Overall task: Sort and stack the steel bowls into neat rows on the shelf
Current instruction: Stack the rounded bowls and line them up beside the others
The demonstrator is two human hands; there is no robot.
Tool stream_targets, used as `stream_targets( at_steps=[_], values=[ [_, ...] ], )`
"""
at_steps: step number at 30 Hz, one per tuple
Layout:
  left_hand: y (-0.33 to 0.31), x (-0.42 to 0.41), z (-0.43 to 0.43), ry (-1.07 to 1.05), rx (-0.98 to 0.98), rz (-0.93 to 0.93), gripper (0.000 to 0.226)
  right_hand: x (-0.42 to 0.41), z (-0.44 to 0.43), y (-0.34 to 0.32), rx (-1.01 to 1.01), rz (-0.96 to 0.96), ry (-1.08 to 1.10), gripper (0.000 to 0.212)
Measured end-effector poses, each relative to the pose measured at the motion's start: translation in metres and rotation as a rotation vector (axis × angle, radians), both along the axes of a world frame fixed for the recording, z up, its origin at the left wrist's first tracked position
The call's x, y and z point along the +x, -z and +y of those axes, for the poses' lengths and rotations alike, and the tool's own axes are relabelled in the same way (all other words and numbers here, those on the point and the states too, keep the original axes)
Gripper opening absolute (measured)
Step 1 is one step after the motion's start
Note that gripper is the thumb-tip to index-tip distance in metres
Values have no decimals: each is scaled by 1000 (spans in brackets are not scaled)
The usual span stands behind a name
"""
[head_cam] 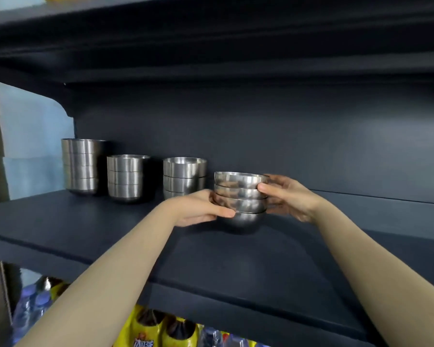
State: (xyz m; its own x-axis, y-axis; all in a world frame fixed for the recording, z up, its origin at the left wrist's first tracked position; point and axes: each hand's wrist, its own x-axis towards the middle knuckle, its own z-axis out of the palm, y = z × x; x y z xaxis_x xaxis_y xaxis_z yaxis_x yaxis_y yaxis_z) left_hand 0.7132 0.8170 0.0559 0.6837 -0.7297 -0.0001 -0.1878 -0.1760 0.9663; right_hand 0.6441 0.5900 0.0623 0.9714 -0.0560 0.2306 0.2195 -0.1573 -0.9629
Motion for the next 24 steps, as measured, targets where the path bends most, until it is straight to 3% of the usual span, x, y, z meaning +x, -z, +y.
stream_targets(
  at_steps=[6, 12, 21, 24],
  values=[
    [2, 38, -13, 63, -12, 14, 27, 20, -9, 8, 20, -27, 81, 77],
    [30, 65, -23, 88, -36, 55, 49, 28, -8, 23, -13, -67, 107, 56],
    [46, 78, -25, -27, 97, -175, 66, 33, -10, 28, -85, -139, 188, 63],
    [48, 82, -25, -66, 97, -228, 59, 34, -7, 30, -114, -164, 253, 63]
  ],
)
